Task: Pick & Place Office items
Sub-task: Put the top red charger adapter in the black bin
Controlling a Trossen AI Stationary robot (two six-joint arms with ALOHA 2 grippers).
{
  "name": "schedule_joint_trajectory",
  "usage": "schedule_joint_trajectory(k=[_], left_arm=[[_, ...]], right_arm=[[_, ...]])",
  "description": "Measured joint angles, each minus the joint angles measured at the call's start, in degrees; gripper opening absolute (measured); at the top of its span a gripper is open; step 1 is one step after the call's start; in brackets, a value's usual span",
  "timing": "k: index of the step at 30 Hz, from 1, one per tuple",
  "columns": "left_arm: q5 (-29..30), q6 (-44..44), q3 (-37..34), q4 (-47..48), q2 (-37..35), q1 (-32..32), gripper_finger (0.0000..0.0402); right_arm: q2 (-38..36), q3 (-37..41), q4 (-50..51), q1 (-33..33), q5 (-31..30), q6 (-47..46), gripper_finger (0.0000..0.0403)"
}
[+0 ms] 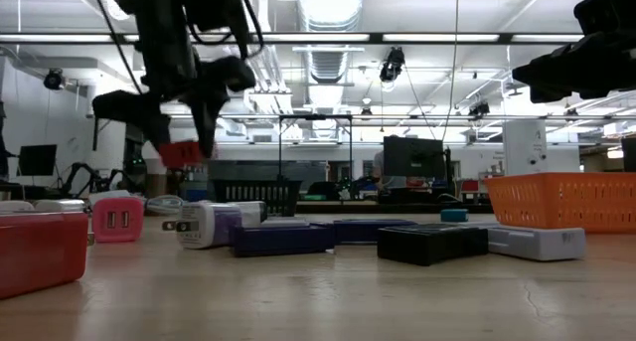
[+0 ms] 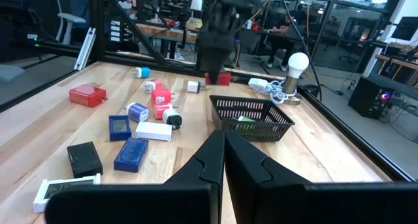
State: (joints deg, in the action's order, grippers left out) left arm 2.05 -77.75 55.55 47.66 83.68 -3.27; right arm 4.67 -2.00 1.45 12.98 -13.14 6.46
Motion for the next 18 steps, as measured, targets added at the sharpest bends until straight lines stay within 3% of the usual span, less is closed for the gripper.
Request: schedule_joint_trajectory(k=[4, 8, 13, 15, 18], left_arm=[[7.5, 5.3, 0.1, -1.0, -4.0, -0.5, 0.0227], [13.9, 23.8, 0.3, -6.9, -6.3, -1.5, 0.0227], [13.7, 57.2, -0.2, -19.8, -6.4, -1.7, 0.0227], [12.4, 62.2, -0.4, -21.9, -6.2, -1.9, 0.0228], [11.6, 62.4, -0.3, -22.0, -5.1, -3.0, 0.0229]], right_arm=[[0.0, 0.0, 0.0, 0.0, 0.0, 0.0, 0.0009], [0.0, 0.0, 0.0, 0.0, 0.0, 0.0, 0.0008], [0.0, 0.0, 0.0, 0.0, 0.0, 0.0, 0.0008], [0.0, 0.0, 0.0, 0.0, 0.0, 0.0, 0.0009], [0.0, 0.0, 0.0, 0.0, 0.0, 0.0, 0.0009]])
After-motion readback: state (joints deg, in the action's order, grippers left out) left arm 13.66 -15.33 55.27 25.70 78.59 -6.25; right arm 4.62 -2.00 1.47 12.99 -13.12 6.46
